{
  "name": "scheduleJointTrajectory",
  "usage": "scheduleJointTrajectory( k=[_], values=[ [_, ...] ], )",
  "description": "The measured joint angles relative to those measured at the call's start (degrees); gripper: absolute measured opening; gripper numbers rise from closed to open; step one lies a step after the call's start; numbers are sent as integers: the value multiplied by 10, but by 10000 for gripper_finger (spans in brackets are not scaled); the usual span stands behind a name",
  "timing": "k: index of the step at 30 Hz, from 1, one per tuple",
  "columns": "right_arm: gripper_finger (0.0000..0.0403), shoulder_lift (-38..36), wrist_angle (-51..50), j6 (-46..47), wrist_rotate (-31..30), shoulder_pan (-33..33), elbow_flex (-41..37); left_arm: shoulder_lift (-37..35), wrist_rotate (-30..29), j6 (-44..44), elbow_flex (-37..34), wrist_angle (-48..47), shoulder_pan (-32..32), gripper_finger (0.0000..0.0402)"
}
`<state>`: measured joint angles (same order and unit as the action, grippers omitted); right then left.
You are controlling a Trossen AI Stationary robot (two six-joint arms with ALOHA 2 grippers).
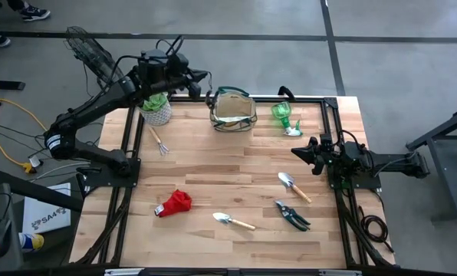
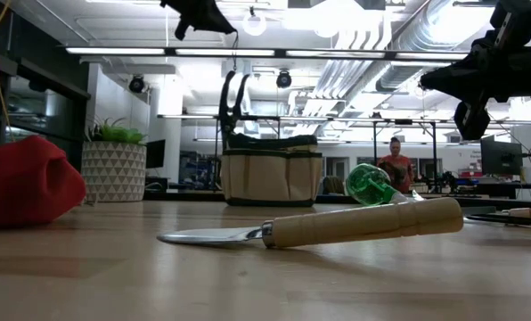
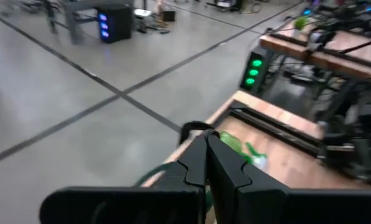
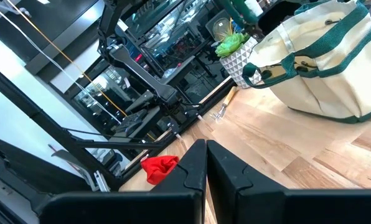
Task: Pick & Place Garden tools in Gardening bag
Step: Put the top shear scissors into the gardening bag
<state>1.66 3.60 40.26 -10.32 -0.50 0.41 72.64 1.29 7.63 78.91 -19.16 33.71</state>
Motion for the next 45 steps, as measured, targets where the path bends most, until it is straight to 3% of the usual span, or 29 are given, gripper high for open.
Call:
scheduleJointTrajectory(
  k=[32,45],
  values=[
    [2,0,0,0,0,0,0,1,91,77,0,31,0,0],
    [2,0,0,0,0,0,0,23,70,77,0,71,0,0]
  ],
)
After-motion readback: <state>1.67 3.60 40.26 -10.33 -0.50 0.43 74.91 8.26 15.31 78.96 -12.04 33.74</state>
